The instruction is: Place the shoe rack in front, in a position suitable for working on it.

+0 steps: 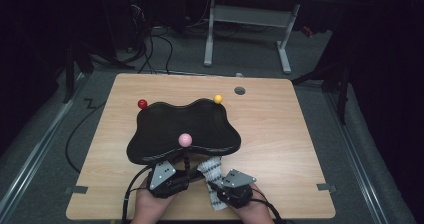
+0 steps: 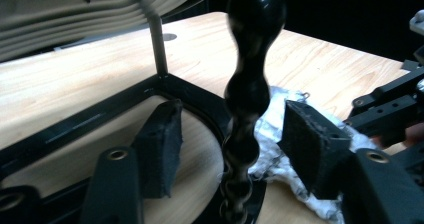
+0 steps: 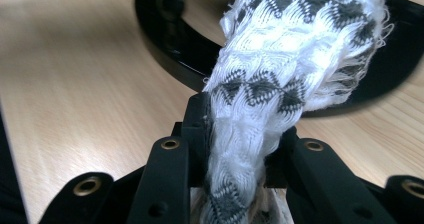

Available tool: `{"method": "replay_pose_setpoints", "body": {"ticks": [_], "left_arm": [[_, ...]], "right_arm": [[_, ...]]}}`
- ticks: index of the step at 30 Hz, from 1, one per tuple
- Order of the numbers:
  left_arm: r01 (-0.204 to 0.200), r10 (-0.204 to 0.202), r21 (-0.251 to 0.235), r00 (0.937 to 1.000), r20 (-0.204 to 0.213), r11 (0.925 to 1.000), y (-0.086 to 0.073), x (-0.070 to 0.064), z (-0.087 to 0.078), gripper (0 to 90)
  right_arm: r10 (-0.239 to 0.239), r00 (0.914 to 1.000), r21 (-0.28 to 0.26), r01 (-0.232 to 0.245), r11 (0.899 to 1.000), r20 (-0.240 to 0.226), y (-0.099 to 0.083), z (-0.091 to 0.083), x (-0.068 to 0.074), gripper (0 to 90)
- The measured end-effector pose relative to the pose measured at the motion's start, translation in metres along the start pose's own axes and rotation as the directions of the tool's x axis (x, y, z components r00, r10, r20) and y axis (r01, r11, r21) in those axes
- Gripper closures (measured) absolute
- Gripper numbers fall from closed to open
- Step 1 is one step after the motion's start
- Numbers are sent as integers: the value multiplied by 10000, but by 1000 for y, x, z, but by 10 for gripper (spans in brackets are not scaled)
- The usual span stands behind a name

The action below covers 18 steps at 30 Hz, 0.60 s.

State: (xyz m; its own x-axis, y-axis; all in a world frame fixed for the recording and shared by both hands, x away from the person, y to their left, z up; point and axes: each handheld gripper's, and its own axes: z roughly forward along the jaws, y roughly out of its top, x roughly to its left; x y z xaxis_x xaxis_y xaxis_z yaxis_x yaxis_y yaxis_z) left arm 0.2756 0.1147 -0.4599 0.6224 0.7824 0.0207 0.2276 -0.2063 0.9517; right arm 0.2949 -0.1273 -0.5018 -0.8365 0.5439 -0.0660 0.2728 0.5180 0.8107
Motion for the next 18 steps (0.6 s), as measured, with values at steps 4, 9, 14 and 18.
{"method": "replay_pose_setpoints", "body": {"ticks": [4,9,14,18], "left_arm": [[-57,58,91,10000,-27,9999,3,-3,5,535],[-347,346,147,9994,44,9993,4,-5,4,736],[-214,213,146,9997,104,9997,2,-8,-1,742],[-281,278,225,9995,163,9994,-1,-15,-12,740]], "right_arm": [[208,9989,27,-209,9998,409,-6,-7,-6,721],[362,9971,-176,-350,9992,669,-7,-13,-10,731],[224,9944,-459,-177,9988,1028,1,-8,-12,737],[167,9934,-655,-92,9978,1139,11,2,-16,745]]}}
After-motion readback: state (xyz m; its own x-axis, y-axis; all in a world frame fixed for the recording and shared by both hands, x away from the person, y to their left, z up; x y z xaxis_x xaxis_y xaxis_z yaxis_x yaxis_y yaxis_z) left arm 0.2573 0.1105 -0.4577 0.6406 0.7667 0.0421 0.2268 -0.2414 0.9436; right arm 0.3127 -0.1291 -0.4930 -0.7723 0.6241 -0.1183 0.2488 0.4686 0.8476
